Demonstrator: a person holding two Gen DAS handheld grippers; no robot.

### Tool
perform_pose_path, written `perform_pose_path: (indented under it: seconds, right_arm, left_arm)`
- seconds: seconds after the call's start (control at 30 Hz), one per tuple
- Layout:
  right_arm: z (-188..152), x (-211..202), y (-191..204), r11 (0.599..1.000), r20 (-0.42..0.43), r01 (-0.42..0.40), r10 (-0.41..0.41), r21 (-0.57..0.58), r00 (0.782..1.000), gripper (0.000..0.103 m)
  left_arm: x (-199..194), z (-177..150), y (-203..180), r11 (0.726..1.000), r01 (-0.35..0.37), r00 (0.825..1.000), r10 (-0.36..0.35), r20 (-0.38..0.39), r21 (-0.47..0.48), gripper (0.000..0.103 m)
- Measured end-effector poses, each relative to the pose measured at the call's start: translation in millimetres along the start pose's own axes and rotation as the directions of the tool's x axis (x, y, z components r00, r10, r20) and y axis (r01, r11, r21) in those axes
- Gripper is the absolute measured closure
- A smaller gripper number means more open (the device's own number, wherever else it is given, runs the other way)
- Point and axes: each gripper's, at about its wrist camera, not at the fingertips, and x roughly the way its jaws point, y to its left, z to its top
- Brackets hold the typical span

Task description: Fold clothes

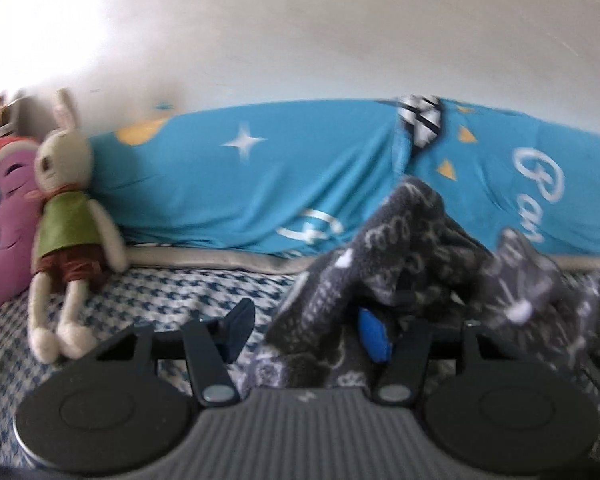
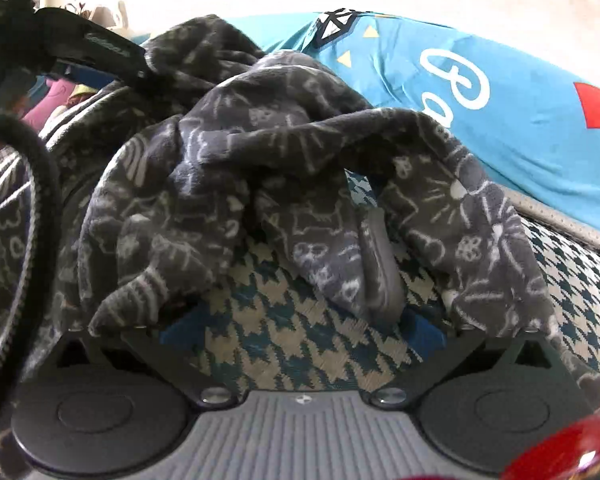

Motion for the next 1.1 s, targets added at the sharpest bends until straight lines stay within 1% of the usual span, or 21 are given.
perform_pose_path:
  seconds: [0.07,0.1,0.2,0.3,0.37,0.47,0.5,0.57,0.6,0.63,0.77,1.0,1.1]
  right_arm:
    - [-1,-1,0,1.000,0.002,-0.003,0.003,0.004,1.000,0.000]
    - [-2,-2,0,1.000,0.003,-0.003,0.003,0.005,1.000,0.000]
    - [-4,-4,2,1.000,0.006,-0.004,0.004,0.006,1.000,0.000]
    - [-3,-4,3,1.000,0.006,-0.003,0.003,0.005,1.000,0.000]
    - [-4,-5,4,1.000,0.006,-0.003,0.003,0.006,1.000,0.000]
    - [-4,-5,4,1.000,0.006,-0.003,0.003,0.006,1.000,0.000]
    - [-4,-5,4,1.000,0.006,-0.003,0.003,0.006,1.000,0.000]
    - [-4,-5,3,1.000,0.006,-0.003,0.003,0.006,1.000,0.000]
    - [-4,-5,4,1.000,0.006,-0.003,0.003,0.006,1.000,0.000]
    - [-4,-5,4,1.000,0.006,-0.003,0.003,0.006,1.000,0.000]
    - [-4,-5,4,1.000,0.006,-0.003,0.003,0.005,1.000,0.000]
    - [-5,-6,4,1.000,0.006,-0.003,0.003,0.005,1.000,0.000]
    - [-5,-6,4,1.000,0.006,-0.003,0.003,0.005,1.000,0.000]
  left_arm:
    - [-5,3,10,0.999,-0.038,0.999,0.038,0.018,-0.039,0.048]
    - [-8,4,17,0.996,-0.074,0.997,0.075,0.034,-0.049,0.048]
    - [-20,7,37,0.980,-0.179,0.980,0.186,0.076,-0.085,0.048]
    - [-24,7,66,0.956,-0.264,0.961,0.271,0.046,-0.125,0.048]
    - [-27,6,84,0.956,-0.238,0.969,0.245,0.018,-0.173,0.042]
    - [-31,4,93,0.967,-0.130,0.991,0.135,0.006,-0.219,0.026]
    - [-33,5,90,0.972,-0.097,0.995,0.102,0.010,-0.215,0.018]
    - [-35,6,75,0.986,-0.039,0.998,0.046,0.035,-0.165,0.010]
    - [-36,8,65,0.991,-0.018,0.998,0.024,0.051,-0.129,0.002]
    - [-37,9,55,0.995,-0.004,0.998,0.010,0.064,-0.101,0.000]
    - [-29,11,23,0.998,0.060,0.997,-0.059,0.051,-0.034,0.000]
    - [-23,11,-4,0.997,0.073,0.996,-0.072,0.053,-0.020,0.000]
    - [-21,12,-5,0.999,0.044,0.997,-0.042,0.065,-0.023,0.000]
